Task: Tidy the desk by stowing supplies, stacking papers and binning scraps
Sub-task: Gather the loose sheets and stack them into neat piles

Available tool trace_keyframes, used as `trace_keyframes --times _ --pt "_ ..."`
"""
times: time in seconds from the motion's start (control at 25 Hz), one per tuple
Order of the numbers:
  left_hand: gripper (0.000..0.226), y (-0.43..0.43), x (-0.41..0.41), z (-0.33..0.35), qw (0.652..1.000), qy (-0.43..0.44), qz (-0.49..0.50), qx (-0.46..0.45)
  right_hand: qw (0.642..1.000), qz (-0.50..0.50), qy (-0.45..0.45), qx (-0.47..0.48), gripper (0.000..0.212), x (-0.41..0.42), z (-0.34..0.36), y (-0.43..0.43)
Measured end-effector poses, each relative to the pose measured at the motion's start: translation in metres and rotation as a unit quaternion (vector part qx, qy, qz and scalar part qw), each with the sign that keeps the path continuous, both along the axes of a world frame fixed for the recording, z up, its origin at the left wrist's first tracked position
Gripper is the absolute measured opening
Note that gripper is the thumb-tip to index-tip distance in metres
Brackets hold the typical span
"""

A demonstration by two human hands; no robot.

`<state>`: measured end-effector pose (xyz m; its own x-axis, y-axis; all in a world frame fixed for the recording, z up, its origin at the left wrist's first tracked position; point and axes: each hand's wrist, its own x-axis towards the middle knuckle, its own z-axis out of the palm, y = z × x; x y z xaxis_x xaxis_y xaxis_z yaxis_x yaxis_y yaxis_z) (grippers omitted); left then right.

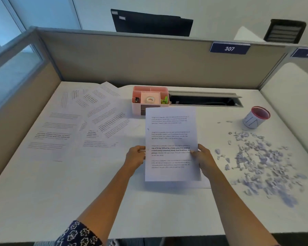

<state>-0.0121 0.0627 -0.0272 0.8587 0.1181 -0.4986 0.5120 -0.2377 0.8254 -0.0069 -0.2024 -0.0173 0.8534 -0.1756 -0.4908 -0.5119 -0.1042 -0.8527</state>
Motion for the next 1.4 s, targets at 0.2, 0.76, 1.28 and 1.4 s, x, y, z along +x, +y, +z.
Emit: trace_keyframes --times 0.2,0.76,1.28,1.4 --pt "0.045 -0.037 0.006 -0.018 0.999 0.038 -0.028 0.027 0.998 -0.035 0.046 -0.016 0.031 -0.002 -0.005 -0.053" --pt "0.049 -0.082 0.013 -0.028 0.993 0.054 -0.074 0.069 0.993 -0.001 0.105 -0.060 0.026 0.021 -0.032 -0.084" --pt "0.023 -0.098 0.008 -0.024 0.984 0.019 -0.121 0.131 0.984 0.016 0.095 -0.152 0.021 0.023 -0.032 -0.075" --pt "0.036 -0.099 0.005 -0.021 0.982 0.017 -0.128 0.139 0.974 0.022 0.076 -0.211 0.007 0.021 -0.033 -0.073"
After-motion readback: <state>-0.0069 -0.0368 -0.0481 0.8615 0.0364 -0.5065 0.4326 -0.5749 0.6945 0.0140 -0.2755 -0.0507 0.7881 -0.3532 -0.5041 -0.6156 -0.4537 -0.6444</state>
